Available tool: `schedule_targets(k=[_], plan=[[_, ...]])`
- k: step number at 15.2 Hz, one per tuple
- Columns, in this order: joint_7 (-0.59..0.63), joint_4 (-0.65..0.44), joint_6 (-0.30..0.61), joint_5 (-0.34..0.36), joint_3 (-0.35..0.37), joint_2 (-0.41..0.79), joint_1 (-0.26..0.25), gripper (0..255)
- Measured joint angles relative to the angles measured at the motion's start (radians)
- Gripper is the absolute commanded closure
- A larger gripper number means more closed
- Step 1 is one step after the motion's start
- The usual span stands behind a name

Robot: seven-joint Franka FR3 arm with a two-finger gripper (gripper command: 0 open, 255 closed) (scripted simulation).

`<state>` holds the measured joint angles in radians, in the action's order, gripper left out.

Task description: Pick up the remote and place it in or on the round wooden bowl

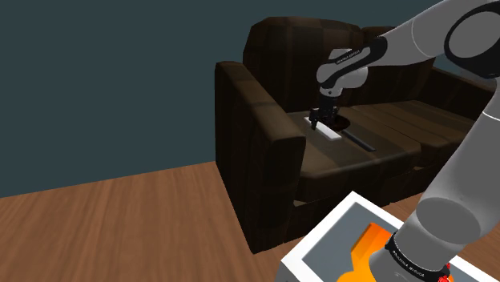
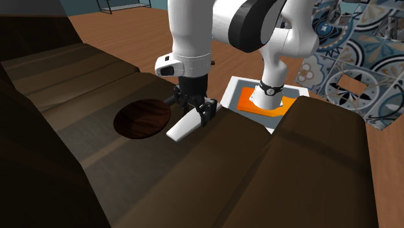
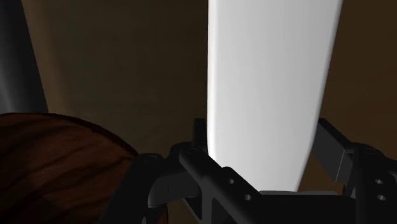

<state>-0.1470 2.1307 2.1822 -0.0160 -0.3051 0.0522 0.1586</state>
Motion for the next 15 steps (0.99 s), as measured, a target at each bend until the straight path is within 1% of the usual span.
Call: schedule_targets(k=[7, 12, 15], plan=[[0.012, -0.043, -0.085, 0.016, 0.001, -0.044, -0.002, 255], [0.016, -0.093, -0.152, 0.022, 0.001, -0.062, -0.003, 255], [-0.033, -0.158, -0.177, 0.007, -0.020, -0.019, 0.019, 255]])
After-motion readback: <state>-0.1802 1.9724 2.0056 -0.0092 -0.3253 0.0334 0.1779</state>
